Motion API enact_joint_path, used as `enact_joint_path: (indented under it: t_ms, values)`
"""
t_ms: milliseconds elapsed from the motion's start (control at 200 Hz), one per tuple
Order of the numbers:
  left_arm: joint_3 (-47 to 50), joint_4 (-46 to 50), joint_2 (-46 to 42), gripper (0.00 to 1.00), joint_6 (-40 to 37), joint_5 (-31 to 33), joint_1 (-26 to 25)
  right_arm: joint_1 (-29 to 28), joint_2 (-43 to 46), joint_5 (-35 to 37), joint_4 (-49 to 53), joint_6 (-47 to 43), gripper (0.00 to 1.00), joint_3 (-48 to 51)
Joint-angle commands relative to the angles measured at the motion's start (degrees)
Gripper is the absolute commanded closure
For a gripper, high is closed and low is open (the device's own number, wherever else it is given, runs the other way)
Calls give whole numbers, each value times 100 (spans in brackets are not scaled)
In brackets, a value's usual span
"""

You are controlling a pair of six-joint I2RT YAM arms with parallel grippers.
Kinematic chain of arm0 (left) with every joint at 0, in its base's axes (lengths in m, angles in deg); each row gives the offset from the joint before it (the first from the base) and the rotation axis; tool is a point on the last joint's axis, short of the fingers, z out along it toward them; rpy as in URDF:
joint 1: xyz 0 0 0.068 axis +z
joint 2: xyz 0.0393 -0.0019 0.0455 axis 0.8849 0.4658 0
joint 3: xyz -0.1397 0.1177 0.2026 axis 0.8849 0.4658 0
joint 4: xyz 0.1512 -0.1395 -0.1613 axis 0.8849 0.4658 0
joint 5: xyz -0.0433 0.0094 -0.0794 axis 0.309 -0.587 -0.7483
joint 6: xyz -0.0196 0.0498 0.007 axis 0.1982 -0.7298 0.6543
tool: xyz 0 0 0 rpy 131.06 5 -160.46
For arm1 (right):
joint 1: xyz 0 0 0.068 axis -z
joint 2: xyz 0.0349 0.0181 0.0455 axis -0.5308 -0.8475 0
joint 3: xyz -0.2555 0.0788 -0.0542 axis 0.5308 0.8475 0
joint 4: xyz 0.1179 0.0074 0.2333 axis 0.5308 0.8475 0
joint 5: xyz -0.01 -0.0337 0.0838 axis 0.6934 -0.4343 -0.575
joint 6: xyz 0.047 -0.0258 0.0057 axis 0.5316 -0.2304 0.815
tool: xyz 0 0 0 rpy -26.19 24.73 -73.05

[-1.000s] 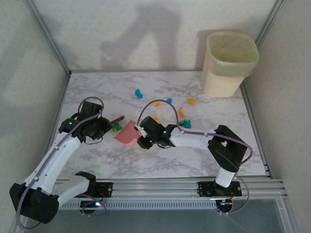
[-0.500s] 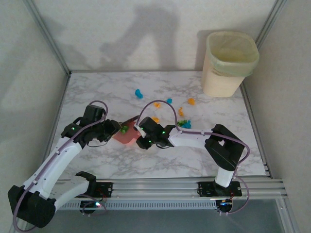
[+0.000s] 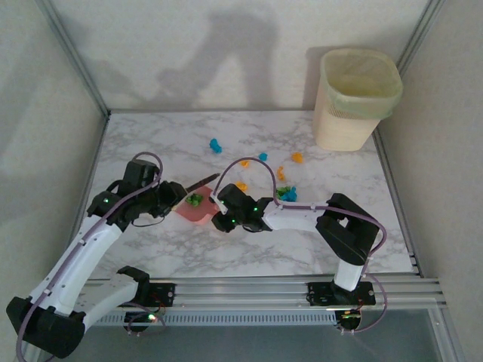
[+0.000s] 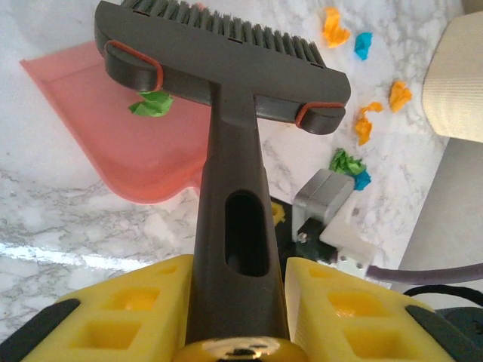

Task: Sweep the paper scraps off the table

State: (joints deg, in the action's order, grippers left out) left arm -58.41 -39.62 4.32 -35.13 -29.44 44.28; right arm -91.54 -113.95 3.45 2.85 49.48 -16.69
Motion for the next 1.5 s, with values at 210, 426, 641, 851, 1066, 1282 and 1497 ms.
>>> enact_joint_path:
  t_ms: [210,426,641,851,1066,1282,1497]
  values:
    - [-1163,831,-168,100,-226,1637,382,-113,20,-21,-318,-127,100,162]
    - [-1213,1444,-12,100,-267,2306,577,-265,-258,-240,-70,-318,100,-139]
    - [-755,1766,-256,100,-172,2485,792,-454,-410,-334,108,-524,100,-346]
    - [-46,1524,-396,100,-167,1976,884,-549,-580,-417,285,-572,100,-540]
    - [422,1132,-433,100,-138,1170,890,-590,-642,-382,341,-507,100,-603]
    - [906,824,-738,100,175,321,882,-590,-746,-303,394,-401,100,-684]
    - [1136,758,-1071,100,429,98,875,-585,-698,-698,238,-430,100,-601]
